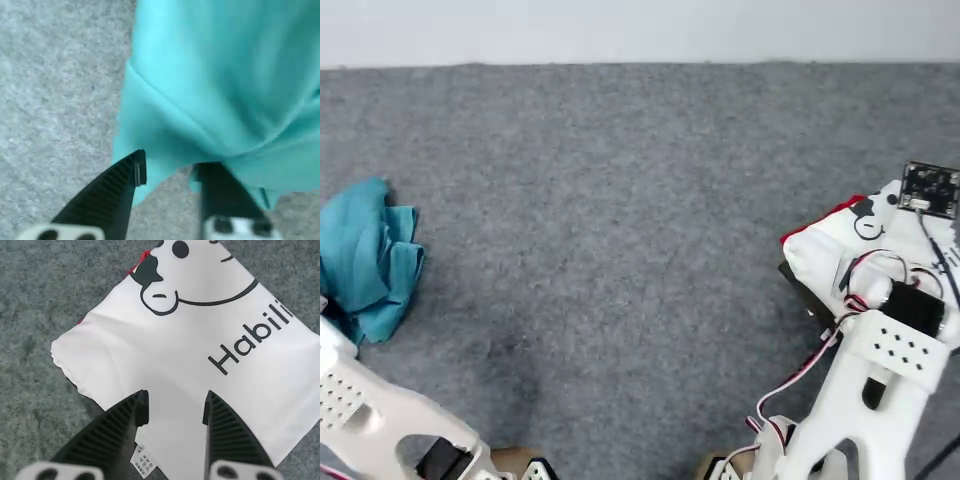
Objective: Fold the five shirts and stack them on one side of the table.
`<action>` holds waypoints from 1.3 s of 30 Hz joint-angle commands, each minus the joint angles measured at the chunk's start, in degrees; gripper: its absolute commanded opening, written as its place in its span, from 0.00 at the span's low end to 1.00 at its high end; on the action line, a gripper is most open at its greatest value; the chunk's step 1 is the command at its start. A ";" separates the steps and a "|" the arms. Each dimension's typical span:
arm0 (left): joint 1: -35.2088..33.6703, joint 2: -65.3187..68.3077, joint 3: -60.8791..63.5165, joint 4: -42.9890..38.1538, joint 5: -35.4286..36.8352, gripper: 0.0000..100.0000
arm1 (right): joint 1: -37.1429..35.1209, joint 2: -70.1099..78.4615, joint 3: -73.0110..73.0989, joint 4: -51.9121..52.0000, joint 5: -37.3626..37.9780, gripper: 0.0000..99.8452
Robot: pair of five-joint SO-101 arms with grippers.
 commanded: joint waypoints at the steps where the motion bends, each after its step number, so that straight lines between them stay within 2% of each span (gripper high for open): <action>1: 1.85 -0.53 -0.04 0.62 -0.44 0.02 | 0.48 -1.45 -0.26 0.57 0.26 0.19; 6: 4.66 -1.85 -5.23 8.26 -0.09 0.01 | 0.48 -1.45 -0.26 0.57 0.26 0.19; 11: 8.97 -11.43 -6.55 8.00 0.00 0.01 | 0.48 -1.45 0.00 0.57 0.26 0.19; 16: 17.32 -26.99 -6.46 8.00 0.00 0.01 | 0.40 -1.45 2.46 0.31 0.18 0.19; 20: 29.36 -38.33 -6.46 8.00 0.00 0.01 | 0.40 -1.45 3.25 0.13 0.18 0.19; 25: 50.99 -48.00 -6.73 5.89 -0.44 0.01 | 0.40 -1.45 3.25 0.13 0.18 0.19; 27: 55.91 -49.76 -6.64 4.22 -0.53 0.01 | 0.48 -1.45 3.25 0.40 0.18 0.19; 29: 54.42 -49.49 -6.46 3.96 -0.53 0.01 | 0.48 -1.45 3.34 0.57 0.18 0.19; 34: 37.98 -44.48 3.03 5.98 -0.44 0.02 | 0.57 -1.45 3.34 0.57 0.18 0.19; 37: 30.95 -40.00 12.53 6.68 -0.79 0.09 | 0.48 -1.45 3.34 0.48 0.18 0.19; 39: 25.93 -36.40 16.48 3.52 -3.96 0.15 | 0.48 -1.45 3.34 0.31 0.18 0.19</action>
